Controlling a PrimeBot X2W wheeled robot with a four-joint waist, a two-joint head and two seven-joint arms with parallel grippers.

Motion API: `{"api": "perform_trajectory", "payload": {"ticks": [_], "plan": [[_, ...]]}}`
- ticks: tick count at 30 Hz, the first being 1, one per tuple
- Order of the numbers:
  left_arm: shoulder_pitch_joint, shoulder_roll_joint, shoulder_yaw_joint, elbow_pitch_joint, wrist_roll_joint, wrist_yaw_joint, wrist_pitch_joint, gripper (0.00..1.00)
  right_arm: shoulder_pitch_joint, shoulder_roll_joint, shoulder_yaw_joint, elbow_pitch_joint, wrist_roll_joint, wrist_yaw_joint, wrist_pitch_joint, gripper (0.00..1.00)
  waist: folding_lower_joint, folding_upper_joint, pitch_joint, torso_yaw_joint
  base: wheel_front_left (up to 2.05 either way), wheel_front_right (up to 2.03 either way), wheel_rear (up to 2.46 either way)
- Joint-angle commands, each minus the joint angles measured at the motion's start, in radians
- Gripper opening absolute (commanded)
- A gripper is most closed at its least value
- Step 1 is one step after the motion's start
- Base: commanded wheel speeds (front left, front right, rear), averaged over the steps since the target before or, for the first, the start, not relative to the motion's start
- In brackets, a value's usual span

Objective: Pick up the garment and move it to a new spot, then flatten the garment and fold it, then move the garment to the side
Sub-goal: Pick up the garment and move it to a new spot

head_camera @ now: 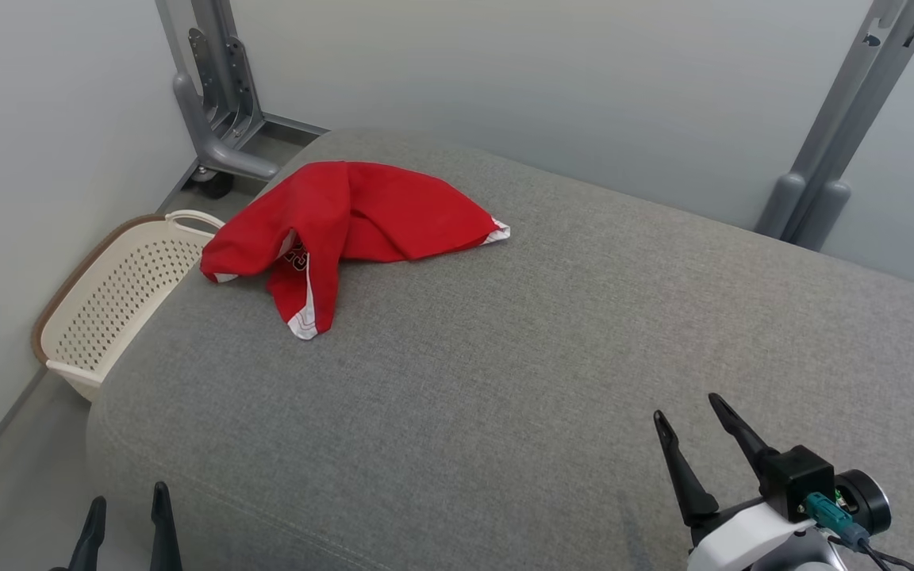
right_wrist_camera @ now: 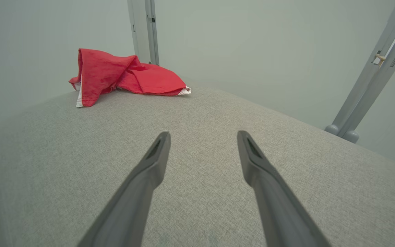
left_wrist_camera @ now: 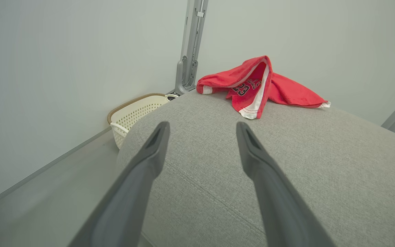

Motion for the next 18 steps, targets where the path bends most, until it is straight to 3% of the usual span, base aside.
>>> {"api": "perform_trajectory", "payload": {"ticks": [1, 10, 18], "plan": [[0.0, -0.006, 0.004, -0.004, 0.001, 0.0, -0.002, 1.0, -0.005, -0.007, -0.001, 0.003, 0.002, -0.001, -0.003, 1.0, 0.0, 0.0111, 0.005, 0.005, 0.0, 0.0, 0.0], [-0.113, 0.03, -0.098, 0.044, -0.034, 0.0, 0.035, 1.0, 0.051, 0.007, -0.06, -0.063, -0.03, -0.001, -0.003, 1.0, 0.0, 0.0111, 0.024, 0.009, 0.0, 0.0, 0.0], [-0.441, 0.005, -0.192, 0.199, -0.216, 0.0, 0.273, 1.0, -0.017, -0.038, -0.061, -0.15, -0.077, -0.001, -0.003, 1.0, 0.0, 0.0111, 0.208, -0.052, 0.0, 0.0, 0.0]]}}
